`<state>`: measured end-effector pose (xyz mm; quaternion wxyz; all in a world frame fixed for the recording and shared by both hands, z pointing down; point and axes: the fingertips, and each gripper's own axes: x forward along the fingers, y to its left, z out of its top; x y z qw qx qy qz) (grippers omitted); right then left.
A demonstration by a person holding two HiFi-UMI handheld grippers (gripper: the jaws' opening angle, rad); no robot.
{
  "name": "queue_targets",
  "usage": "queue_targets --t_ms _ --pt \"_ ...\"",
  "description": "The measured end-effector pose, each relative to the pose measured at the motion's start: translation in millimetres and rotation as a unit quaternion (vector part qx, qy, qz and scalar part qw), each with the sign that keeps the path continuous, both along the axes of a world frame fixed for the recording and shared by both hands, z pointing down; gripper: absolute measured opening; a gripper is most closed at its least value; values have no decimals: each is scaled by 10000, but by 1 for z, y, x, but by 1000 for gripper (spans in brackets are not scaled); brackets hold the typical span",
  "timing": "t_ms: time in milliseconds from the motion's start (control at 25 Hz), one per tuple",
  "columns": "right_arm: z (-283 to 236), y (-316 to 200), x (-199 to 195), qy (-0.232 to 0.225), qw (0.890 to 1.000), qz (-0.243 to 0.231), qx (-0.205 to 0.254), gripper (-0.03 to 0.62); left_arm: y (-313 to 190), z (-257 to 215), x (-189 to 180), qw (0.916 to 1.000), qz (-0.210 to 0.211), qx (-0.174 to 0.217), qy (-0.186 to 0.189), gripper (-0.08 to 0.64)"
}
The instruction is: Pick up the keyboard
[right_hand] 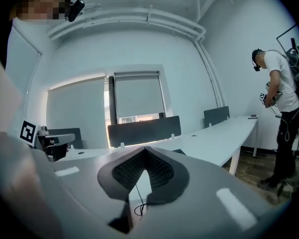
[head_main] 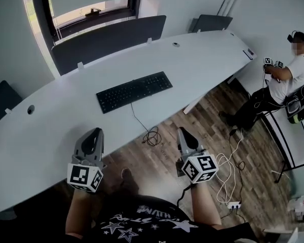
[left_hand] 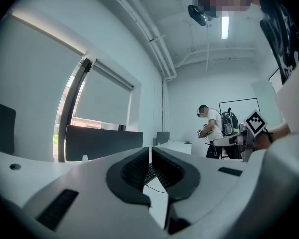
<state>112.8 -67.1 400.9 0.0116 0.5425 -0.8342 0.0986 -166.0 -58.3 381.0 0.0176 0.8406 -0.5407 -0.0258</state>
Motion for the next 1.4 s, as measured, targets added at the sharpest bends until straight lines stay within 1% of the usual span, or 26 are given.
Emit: queue_targets --t_ms 120,240,480,720,880,1080,1160,1280,1400 --pt "3 -31 -13 87 9999 -91 -62 3 -31 7 0 9999 85 -110 -54 25" --pt "7 -58 -22 165 9996 -169 -159 5 -58 11 -5 9997 108 -208 -20 25" --pt "12 -101 -37 331 9987 -232 -310 5 -98 28 -17 9991 157 -397 -65 25" --pt "18 -121 -46 379 9985 -183 -358 5 -121 41 -18 9980 328 -539 -15 25" --pt "26 -127 -41 423 9980 -109 -467 5 -130 48 -16 9972 349 -663 3 25" --pt "39 -149 -25 621 9963 -59 -585 6 -149 61 -14 9967 179 -797 -20 25" --pt "44 -163 -22 607 9965 -131 -559 9 -157 64 -13 9966 63 -825 -45 25" --pt "50 -185 -25 586 9956 -487 -542 22 -167 67 -13 9959 -163 -884 -86 25" --pt "60 -209 -26 788 9912 -862 -627 40 -175 71 -8 9944 -376 -986 -96 25"
